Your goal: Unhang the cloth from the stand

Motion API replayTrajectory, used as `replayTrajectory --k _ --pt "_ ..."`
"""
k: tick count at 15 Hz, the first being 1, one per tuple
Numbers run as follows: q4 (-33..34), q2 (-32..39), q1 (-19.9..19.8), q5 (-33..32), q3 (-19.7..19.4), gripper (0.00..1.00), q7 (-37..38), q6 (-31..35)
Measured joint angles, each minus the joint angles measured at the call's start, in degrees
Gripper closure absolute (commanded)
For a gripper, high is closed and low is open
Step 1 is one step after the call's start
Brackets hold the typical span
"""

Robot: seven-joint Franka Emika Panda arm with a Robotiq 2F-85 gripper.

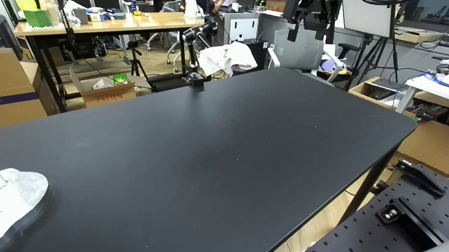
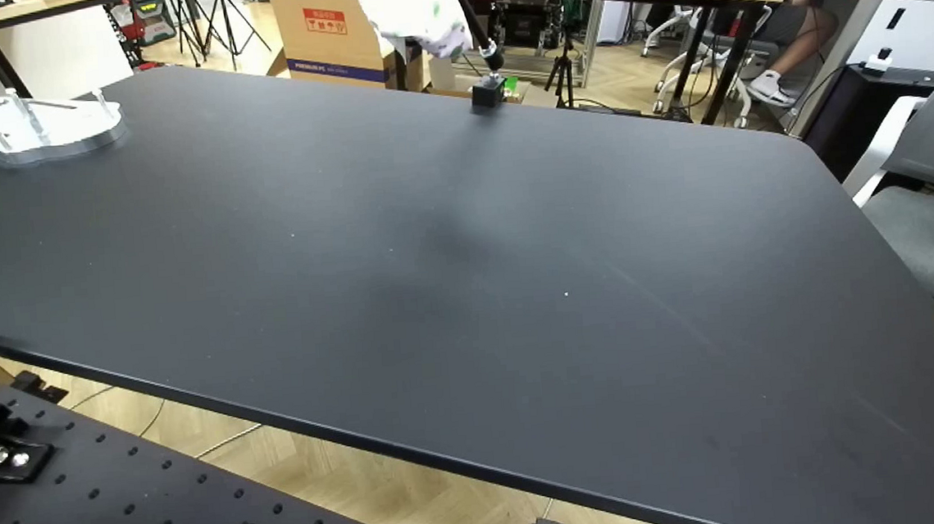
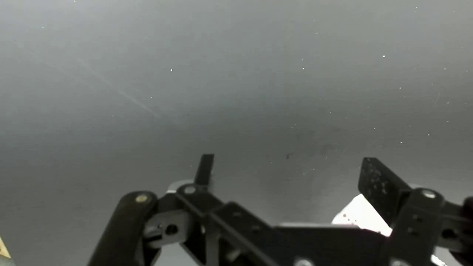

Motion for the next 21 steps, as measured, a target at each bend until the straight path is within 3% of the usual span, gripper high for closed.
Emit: replayTrajectory --k 3,10,15,16,17,21 --pt "0.0 0.4 0.0 0.0 0.7 0.00 0.0 2.0" --pt "0.0 5.1 2.7 0.1 5.5 0.00 0.0 18.4" --pt "0.1 8.2 4.7 1.3 7.6 0.00 -1.3 23.2" --pt "0.1 8.6 4.8 1.4 7.8 0.25 -1.6 23.7" --pt "0.1 9.0 4.8 1.6 8.0 0.25 -1.9 24.1" --pt "0.1 10.5 4.8 3.2 8.2 0.55 -4.2 26.9"
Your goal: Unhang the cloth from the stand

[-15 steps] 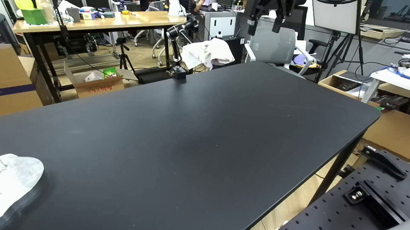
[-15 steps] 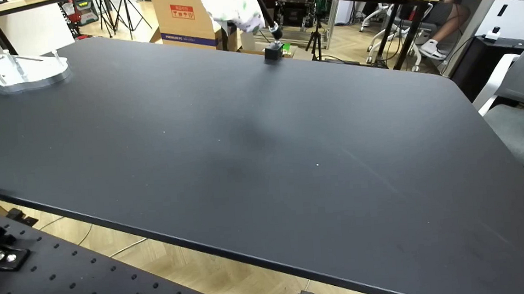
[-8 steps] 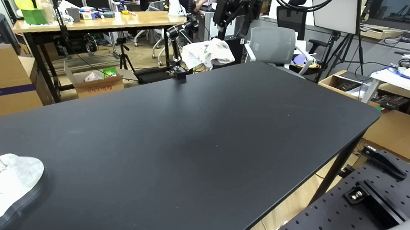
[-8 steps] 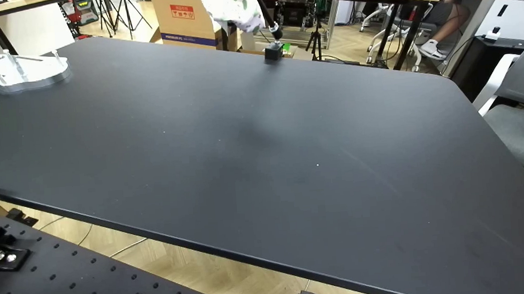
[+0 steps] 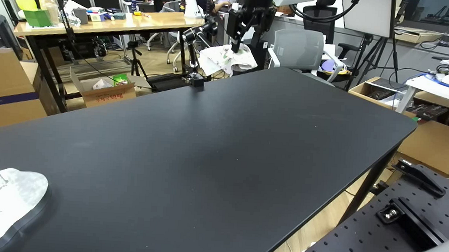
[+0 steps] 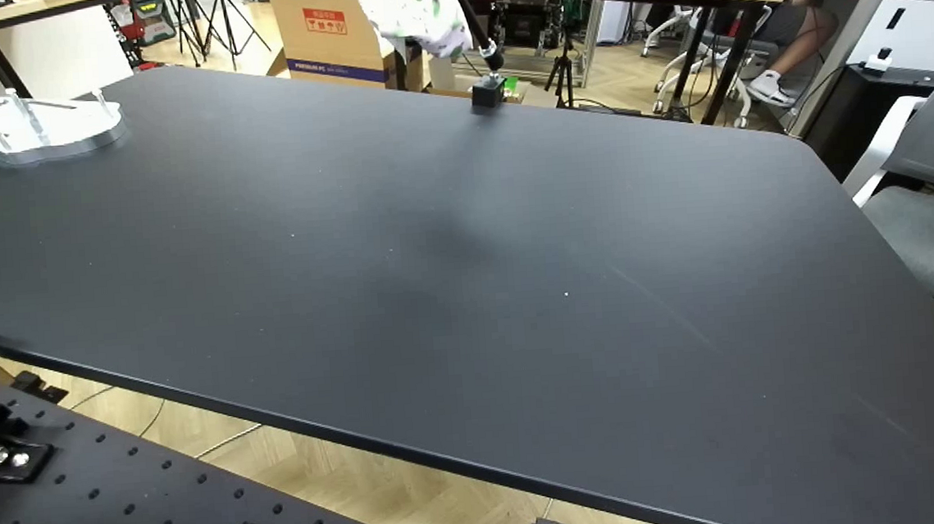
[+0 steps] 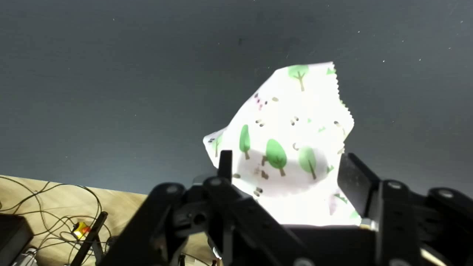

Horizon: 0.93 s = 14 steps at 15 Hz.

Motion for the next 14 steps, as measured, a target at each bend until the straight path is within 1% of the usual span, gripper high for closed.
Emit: replayTrajectory --k 4,6,7,11,14 --pt "0.0 0.4 0.0 1.7 0.1 0.83 -2.1 1.5" --pt "0.0 0.4 0.0 2.8 0.2 0.95 -3.0 1.6" --pt "0.0 0.4 0.0 3.3 0.2 0.99 -3.4 1.6" --pt "0.0 0.4 0.0 5.3 0.2 1.00 -5.1 1.7" --pt "-0.1 -0.3 0.0 8.5 0.2 1.00 -8.6 0.8"
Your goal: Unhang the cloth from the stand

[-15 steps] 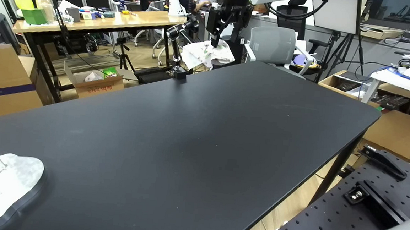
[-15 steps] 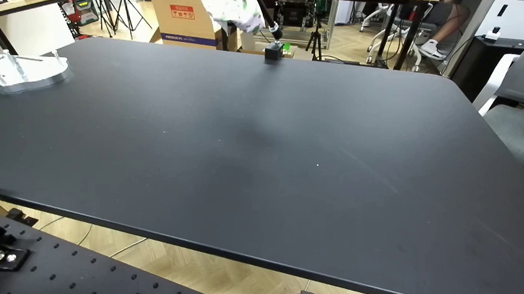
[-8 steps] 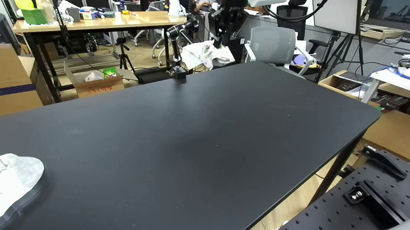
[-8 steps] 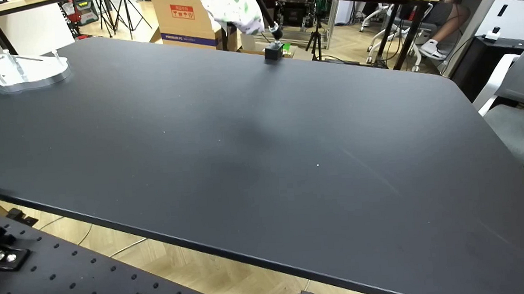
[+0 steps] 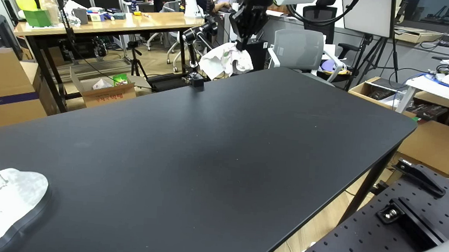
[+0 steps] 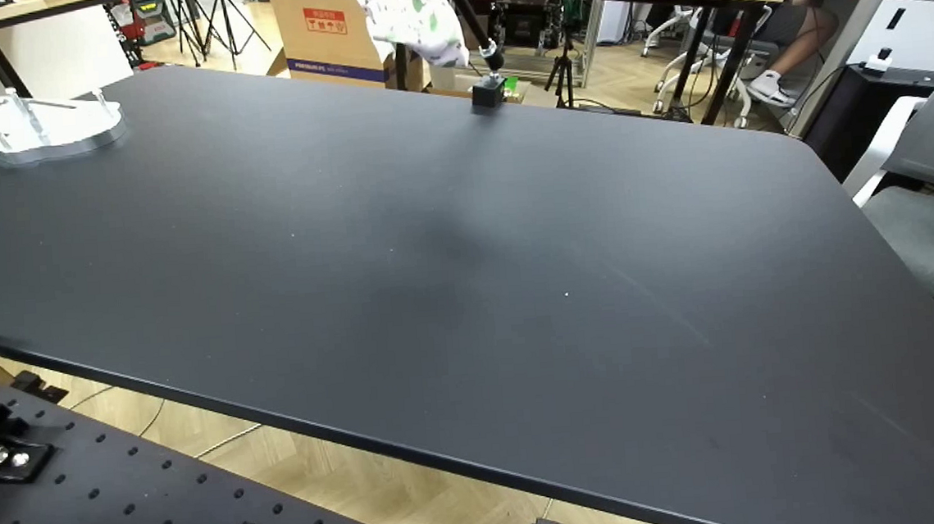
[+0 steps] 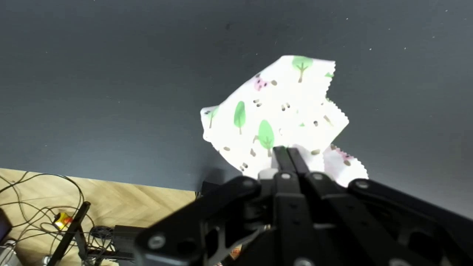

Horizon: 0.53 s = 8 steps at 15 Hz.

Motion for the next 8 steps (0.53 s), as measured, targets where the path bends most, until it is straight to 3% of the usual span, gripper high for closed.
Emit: replayTrajectory --k 5,8 --pt "-1.3 -5.1 0.6 8.5 -0.1 1.00 -12.7 -8.1" --pt "-3.8 -9.7 1.7 9.7 -0.5 1.00 -17.3 -12.8"
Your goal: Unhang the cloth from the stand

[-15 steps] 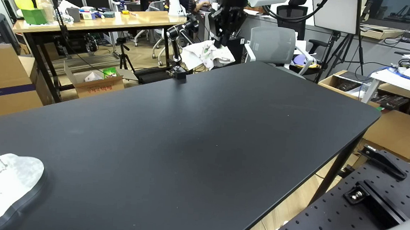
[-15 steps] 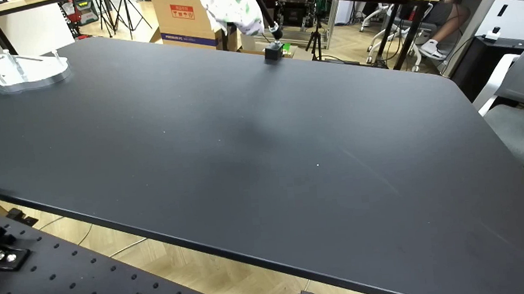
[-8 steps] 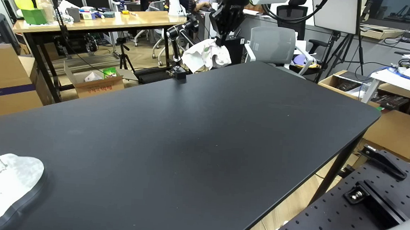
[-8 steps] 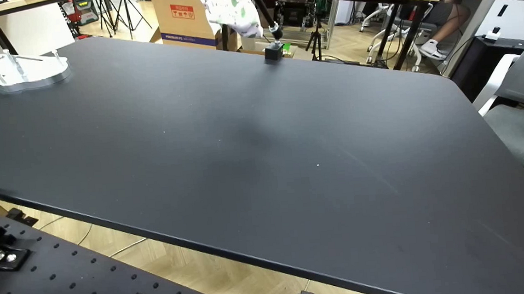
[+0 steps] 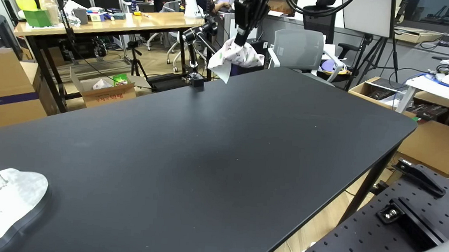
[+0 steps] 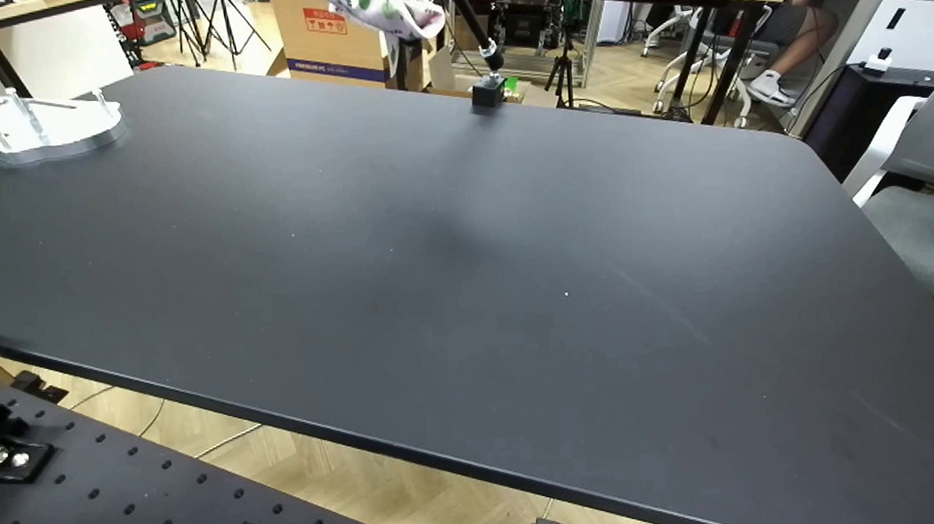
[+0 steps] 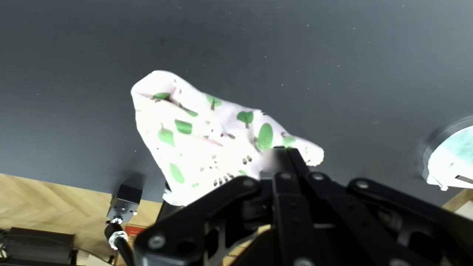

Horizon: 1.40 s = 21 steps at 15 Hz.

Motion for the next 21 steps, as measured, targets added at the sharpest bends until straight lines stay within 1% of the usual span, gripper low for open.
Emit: replayTrajectory --k 3,7,10,12,18,21 --pt "-3.8 -3.2 1.2 -0.6 0.1 1.00 -0.4 0.9" --pt "-9.7 -3.7 2.7 -3.9 1.3 1.00 1.1 8.7" --pt "-13.2 -2.4 3.6 -8.2 2.7 1.00 5.0 14.3" --pt "-14.6 -1.1 3.9 -11.5 3.7 1.00 8.3 16.5" --pt "-16.2 3.5 4.9 -19.3 6.2 1.00 16.0 18.2" --pt "-16.2 5.6 4.8 -22.6 6.7 1.00 19.5 21.6"
